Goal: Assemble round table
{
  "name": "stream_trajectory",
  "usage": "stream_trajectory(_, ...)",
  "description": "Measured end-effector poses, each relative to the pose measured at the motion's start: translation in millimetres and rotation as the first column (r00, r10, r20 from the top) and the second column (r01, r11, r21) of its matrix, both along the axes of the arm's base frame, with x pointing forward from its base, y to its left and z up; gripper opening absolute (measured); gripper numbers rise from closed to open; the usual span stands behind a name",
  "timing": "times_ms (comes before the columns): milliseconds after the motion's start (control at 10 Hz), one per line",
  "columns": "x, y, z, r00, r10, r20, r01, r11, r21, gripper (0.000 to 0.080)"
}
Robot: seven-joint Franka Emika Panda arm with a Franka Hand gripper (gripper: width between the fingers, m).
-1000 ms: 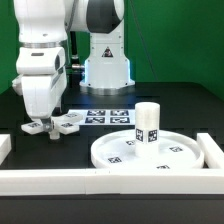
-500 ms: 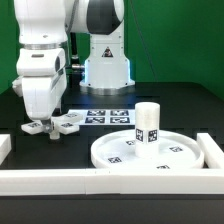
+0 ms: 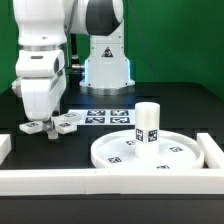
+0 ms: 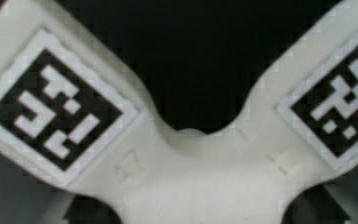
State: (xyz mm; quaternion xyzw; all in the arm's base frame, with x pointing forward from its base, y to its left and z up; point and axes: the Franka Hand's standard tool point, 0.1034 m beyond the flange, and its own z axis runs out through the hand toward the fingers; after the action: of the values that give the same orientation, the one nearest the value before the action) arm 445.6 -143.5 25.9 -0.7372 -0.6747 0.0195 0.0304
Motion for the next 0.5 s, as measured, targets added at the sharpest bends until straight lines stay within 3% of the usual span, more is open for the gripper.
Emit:
stream_trajectory(200, -1.3, 3.0, 8.7, 0.999, -0.042, -0.035, 0.042, 0.999, 0.012, 0.0447)
stream_trajectory(500, 3.5, 12.5, 34.9, 0.990, -0.135, -0.044, 0.136, 0.991, 0.012, 0.0448)
